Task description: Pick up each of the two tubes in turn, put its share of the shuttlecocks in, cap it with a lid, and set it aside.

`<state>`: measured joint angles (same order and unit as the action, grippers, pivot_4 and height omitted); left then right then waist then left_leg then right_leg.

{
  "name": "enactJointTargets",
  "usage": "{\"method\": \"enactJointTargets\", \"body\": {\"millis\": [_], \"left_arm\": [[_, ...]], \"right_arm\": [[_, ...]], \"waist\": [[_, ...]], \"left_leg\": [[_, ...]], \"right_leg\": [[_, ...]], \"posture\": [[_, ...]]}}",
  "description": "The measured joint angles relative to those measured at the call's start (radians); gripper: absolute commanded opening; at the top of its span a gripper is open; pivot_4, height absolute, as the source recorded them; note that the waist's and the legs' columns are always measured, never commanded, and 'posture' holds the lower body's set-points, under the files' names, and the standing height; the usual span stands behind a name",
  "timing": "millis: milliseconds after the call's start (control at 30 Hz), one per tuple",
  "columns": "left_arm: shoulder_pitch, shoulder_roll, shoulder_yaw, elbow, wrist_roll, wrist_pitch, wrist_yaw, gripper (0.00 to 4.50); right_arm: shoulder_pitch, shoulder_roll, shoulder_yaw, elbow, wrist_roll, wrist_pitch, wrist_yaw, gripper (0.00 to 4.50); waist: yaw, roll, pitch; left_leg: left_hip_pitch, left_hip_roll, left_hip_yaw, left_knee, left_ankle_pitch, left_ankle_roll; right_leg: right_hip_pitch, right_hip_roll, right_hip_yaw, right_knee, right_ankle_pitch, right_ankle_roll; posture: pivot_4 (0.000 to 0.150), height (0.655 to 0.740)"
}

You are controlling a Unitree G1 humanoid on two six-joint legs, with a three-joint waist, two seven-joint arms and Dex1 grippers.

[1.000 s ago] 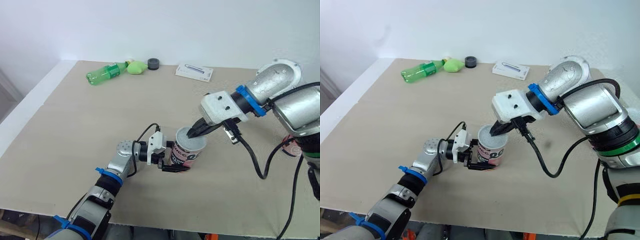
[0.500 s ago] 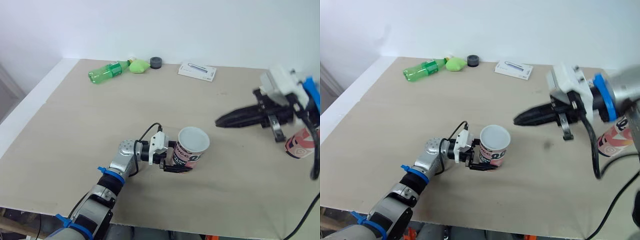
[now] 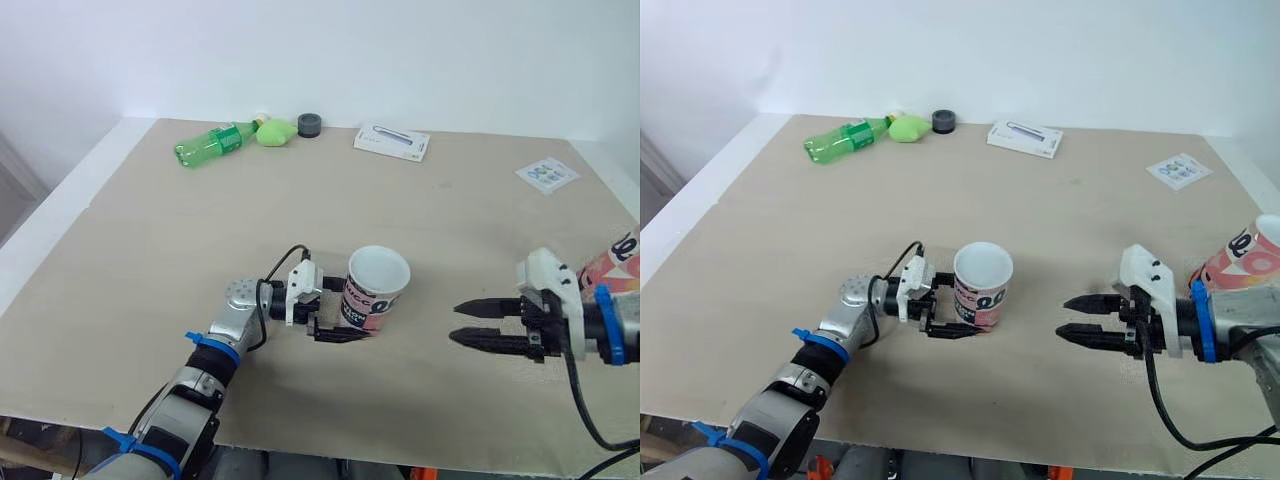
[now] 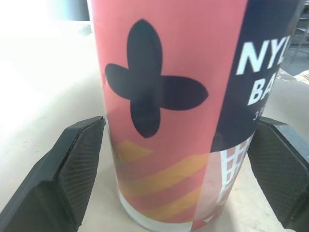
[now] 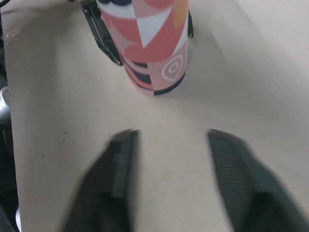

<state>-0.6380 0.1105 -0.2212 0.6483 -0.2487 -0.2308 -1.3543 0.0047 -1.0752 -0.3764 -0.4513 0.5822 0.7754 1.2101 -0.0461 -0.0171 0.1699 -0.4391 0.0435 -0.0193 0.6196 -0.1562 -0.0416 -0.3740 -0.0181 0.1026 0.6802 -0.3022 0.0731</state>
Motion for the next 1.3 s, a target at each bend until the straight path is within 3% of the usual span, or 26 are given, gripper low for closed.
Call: {"method": "enactJointTargets", "body": {"millis": [67, 467, 767, 867, 933, 1033, 1300], "left_arm": [[0.000, 0.002, 0.003, -0.002, -0.005, 0.007, -0.007, 4.50], [0.139, 0.188, -0.004, -0.237, -0.029, 0.087, -0.089, 4.50], [0.254, 0.378, 0.128, -0.463, -0.093, 0.152, -0.055, 4.50], [0.308, 0.450, 0.206, -0.623, -0.169, 0.249, -0.012, 4.50], [0.380, 0.566, 0.272, -0.757, -0.235, 0.356, -0.007, 4.50], [0.419, 0.627, 0.300, -0.820, -0.283, 0.446, 0.002, 4.50], [0.422, 0.618, 0.309, -0.907, -0.340, 0.526, 0.081, 4.50]], "right_arm": [[0.009, 0.000, -0.015, 0.001, 0.006, -0.001, -0.005, 4.47], [0.022, 0.028, -0.002, 0.001, 0.040, -0.015, -0.036, 4.47], [-0.009, 0.170, 0.228, -0.005, -0.031, -0.069, -0.163, 4.47], [-0.052, 0.231, 0.306, 0.000, -0.067, -0.103, -0.199, 4.47], [-0.112, 0.277, 0.367, 0.023, -0.087, -0.122, -0.222, 4.47], [-0.171, 0.313, 0.409, 0.048, -0.097, -0.137, -0.225, 4.47], [-0.237, 0.359, 0.425, 0.093, -0.095, -0.142, -0.225, 4.47]], "waist": [[0.001, 0.000, 0.000], [0.000, -0.003, 0.002], [0.001, -0.005, 0.005], [0.002, -0.008, 0.008], [-0.003, -0.008, 0.009], [0.001, -0.011, 0.011], [0.001, -0.011, 0.011]], "left_leg": [[0.000, 0.000, -0.001, 0.000, 0.000, 0.000], [0.001, 0.001, -0.001, -0.001, 0.000, 0.000], [0.000, 0.003, -0.001, -0.002, 0.000, -0.001], [0.000, 0.003, -0.001, -0.002, 0.000, -0.001], [0.001, 0.004, -0.001, -0.002, 0.000, -0.001], [0.000, 0.005, -0.001, -0.002, 0.000, -0.001], [0.000, 0.004, 0.000, -0.002, 0.000, -0.001]], "right_leg": [[0.000, 0.000, -0.001, 0.000, 0.000, 0.000], [0.000, 0.001, -0.001, 0.000, -0.001, -0.001], [-0.001, 0.001, -0.002, 0.000, -0.001, -0.003], [0.000, 0.000, -0.003, 0.000, -0.001, -0.003], [-0.001, 0.001, -0.003, 0.000, -0.001, -0.005], [-0.001, 0.001, -0.004, 0.000, -0.001, -0.005], [-0.002, 0.000, -0.003, 0.000, -0.002, -0.005]], "posture": [[0.150, 0.7294], [0.150, 0.7294], [0.150, 0.7294], [0.150, 0.7294], [0.150, 0.7294], [0.150, 0.7294], [0.150, 0.7294]]}}
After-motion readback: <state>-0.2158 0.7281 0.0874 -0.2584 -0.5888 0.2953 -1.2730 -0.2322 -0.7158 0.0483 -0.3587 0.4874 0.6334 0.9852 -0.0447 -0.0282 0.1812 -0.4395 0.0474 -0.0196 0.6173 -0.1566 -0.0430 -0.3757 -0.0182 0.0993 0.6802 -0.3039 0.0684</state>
